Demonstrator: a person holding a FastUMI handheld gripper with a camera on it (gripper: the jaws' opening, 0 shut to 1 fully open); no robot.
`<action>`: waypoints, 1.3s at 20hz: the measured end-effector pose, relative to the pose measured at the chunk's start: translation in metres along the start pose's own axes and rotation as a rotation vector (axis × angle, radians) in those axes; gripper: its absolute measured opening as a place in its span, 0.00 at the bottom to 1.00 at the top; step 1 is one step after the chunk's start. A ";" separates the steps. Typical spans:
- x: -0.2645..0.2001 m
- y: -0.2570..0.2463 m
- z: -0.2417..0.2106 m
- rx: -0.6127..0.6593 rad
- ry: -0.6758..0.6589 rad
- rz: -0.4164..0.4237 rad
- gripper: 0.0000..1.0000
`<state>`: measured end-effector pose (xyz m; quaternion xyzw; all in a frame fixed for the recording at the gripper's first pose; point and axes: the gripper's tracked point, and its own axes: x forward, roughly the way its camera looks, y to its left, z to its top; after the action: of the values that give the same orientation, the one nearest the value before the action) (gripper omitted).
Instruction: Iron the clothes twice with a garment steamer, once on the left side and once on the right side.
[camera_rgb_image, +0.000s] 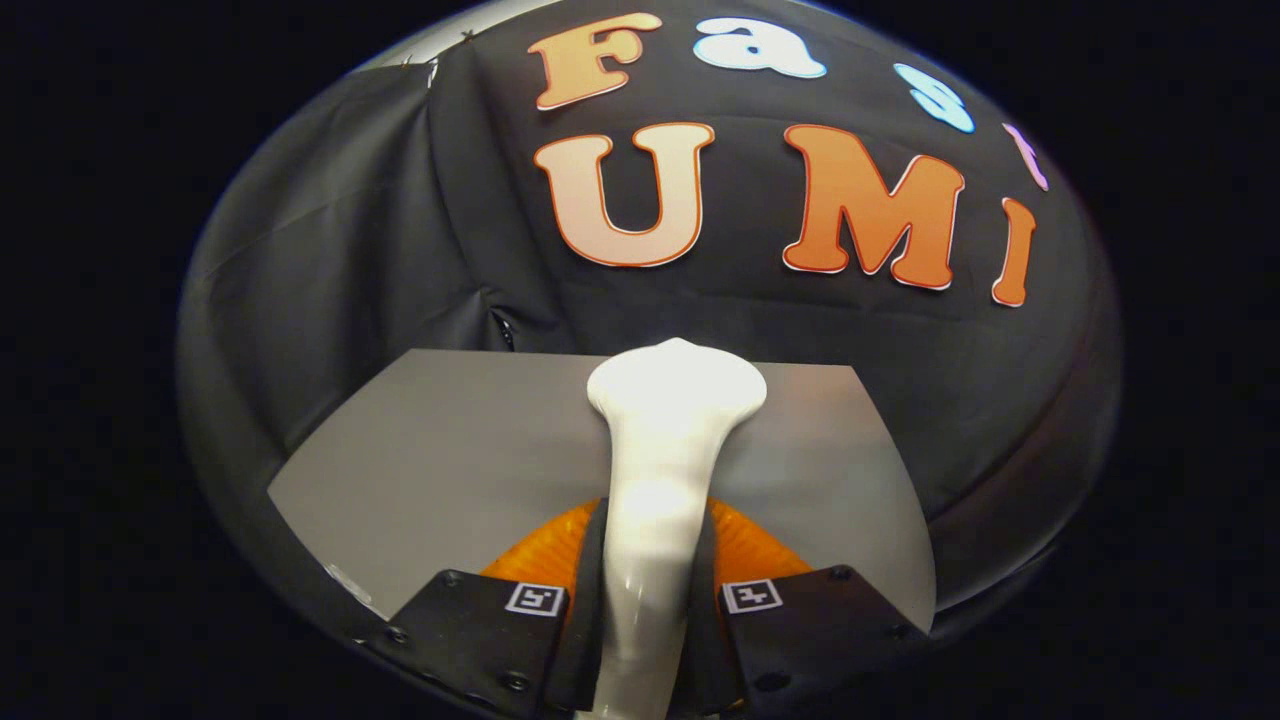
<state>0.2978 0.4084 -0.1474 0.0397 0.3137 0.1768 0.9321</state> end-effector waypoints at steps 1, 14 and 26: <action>-0.005 0.005 0.002 -0.014 -0.018 0.009 0.43; -0.126 0.047 0.030 -0.200 -0.338 0.145 0.42; -0.319 0.061 0.028 -0.284 -0.615 0.245 0.42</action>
<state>0.0592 0.3533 0.0682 -0.0018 -0.0162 0.3090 0.9509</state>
